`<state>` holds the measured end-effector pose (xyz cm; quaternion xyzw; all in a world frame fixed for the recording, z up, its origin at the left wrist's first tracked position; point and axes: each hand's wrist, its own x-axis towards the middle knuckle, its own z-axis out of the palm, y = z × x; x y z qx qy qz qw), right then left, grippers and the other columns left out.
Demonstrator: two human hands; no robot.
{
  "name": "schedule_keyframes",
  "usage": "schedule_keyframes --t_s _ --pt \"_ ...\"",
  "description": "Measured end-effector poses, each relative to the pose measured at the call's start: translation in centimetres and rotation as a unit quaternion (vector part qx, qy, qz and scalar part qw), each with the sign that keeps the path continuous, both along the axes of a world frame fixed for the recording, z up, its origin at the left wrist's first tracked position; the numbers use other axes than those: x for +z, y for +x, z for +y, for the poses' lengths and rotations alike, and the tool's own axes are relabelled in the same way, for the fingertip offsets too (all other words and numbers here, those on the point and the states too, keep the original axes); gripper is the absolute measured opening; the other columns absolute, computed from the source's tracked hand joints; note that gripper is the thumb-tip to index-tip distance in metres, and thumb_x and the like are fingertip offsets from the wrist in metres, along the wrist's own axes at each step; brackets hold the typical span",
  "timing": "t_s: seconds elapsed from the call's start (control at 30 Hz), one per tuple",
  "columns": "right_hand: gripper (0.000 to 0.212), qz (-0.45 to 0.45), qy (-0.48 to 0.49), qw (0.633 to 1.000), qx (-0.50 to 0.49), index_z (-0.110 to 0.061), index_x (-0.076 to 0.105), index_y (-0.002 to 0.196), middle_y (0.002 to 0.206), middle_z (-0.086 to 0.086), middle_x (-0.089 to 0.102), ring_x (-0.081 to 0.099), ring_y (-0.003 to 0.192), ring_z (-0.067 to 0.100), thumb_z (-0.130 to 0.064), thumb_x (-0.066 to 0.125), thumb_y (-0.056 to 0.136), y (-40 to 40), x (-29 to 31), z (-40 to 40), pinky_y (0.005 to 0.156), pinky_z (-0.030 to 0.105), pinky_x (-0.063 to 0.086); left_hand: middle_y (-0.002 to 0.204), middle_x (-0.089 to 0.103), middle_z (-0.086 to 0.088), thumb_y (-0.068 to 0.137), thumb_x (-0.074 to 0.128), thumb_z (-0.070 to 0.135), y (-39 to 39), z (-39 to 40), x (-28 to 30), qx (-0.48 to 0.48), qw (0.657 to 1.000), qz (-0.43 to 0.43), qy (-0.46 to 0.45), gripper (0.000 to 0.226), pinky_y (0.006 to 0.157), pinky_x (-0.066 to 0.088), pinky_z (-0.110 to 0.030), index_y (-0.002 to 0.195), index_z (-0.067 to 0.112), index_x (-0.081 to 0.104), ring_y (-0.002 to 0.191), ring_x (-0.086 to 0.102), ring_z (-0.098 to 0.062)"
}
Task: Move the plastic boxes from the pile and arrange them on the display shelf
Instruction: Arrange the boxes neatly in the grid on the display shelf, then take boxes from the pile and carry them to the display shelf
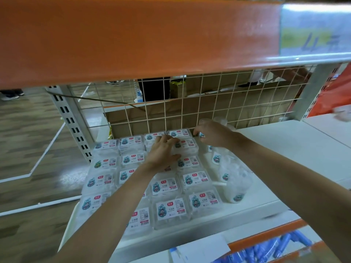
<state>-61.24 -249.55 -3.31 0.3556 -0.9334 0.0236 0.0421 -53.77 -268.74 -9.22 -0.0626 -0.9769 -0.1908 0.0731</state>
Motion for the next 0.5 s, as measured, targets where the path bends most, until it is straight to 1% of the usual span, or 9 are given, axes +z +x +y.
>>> schedule_keyframes --t_s 0.07,0.13,0.23,0.3,0.33,0.4,0.43,0.5 --pt "0.031 -0.001 0.001 1.000 0.002 -0.010 0.062 0.119 0.110 0.009 0.058 0.050 0.106 0.020 -0.019 0.055 0.090 0.0 -0.1 0.1 0.075 0.021 0.024 0.141 0.038 -0.003 0.087 0.064 0.033 0.1 0.1 0.0 0.002 1.000 -0.004 0.001 0.057 0.108 0.027 -0.033 0.139 0.021 0.043 0.130 0.029 -0.022" --pt "0.031 -0.003 0.000 1.000 0.005 -0.011 0.061 0.119 0.109 0.009 0.058 0.051 0.105 0.020 -0.021 0.056 0.090 0.0 0.0 0.3 0.075 0.022 0.026 0.143 0.035 -0.003 0.087 0.064 0.033 0.3 0.2 0.2 0.001 1.000 -0.005 0.008 0.059 0.109 0.026 -0.032 0.140 0.021 0.041 0.132 0.026 -0.022" --pt "0.032 -0.011 -0.013 1.000 0.006 -0.011 0.060 0.119 0.110 0.007 0.060 0.054 0.105 0.022 -0.023 0.056 0.090 -0.1 0.3 0.7 0.081 0.027 0.039 0.144 0.034 -0.005 0.088 0.063 0.033 0.3 0.7 1.2 -0.004 1.000 0.026 -0.005 0.059 0.109 0.025 -0.033 0.141 0.021 0.039 0.133 0.025 -0.024" --pt "0.031 0.011 -0.010 1.000 0.015 -0.012 0.060 0.117 0.112 0.007 0.061 0.056 0.103 0.022 -0.023 0.053 0.090 0.0 0.7 1.2 0.086 0.036 0.046 0.143 0.037 -0.006 0.089 0.062 0.033 0.0 1.5 2.5 -0.015 0.998 0.060 -0.019 0.056 0.108 0.026 -0.033 0.139 0.019 0.042 0.131 0.029 -0.025" --pt "0.030 0.028 0.002 0.999 0.023 -0.012 0.060 0.116 0.111 0.007 0.061 0.057 0.100 0.021 -0.024 0.050 0.091 0.0 1.0 1.6 0.085 0.038 0.048 0.143 0.038 -0.007 0.090 0.061 0.033 -0.4 2.1 3.4 -0.019 0.997 0.071 -0.023 0.054 0.108 0.026 -0.034 0.139 0.018 0.043 0.131 0.030 -0.027" --pt "0.031 0.065 0.034 0.997 0.017 -0.012 0.060 0.116 0.108 0.007 0.062 0.058 0.096 0.022 -0.024 0.046 0.091 0.1 1.7 3.1 0.081 0.036 0.049 0.142 0.041 -0.007 0.090 0.059 0.034 -1.4 3.9 5.1 -0.028 0.996 0.075 -0.045 0.051 0.107 0.028 -0.037 0.137 0.018 0.045 0.132 0.032 -0.030" --pt "0.032 0.085 0.042 0.995 0.001 -0.013 0.060 0.118 0.109 0.007 0.062 0.059 0.097 0.023 -0.023 0.047 0.091 0.1 2.0 4.1 0.083 0.035 0.049 0.139 0.044 -0.007 0.090 0.058 0.035 -2.0 5.1 5.9 -0.037 0.995 0.073 -0.056 0.049 0.106 0.030 -0.038 0.135 0.018 0.047 0.131 0.035 -0.030" --pt "0.036 0.097 0.044 0.993 -0.046 -0.017 0.059 0.122 0.116 0.004 0.060 0.056 0.108 0.024 -0.023 0.050 0.088 0.3 2.5 6.8 0.092 0.037 0.045 0.131 0.051 -0.003 0.090 0.057 0.038 -3.3 8.0 7.0 -0.065 0.992 0.076 -0.083 0.043 0.103 0.034 -0.038 0.130 0.021 0.051 0.125 0.043 -0.028"
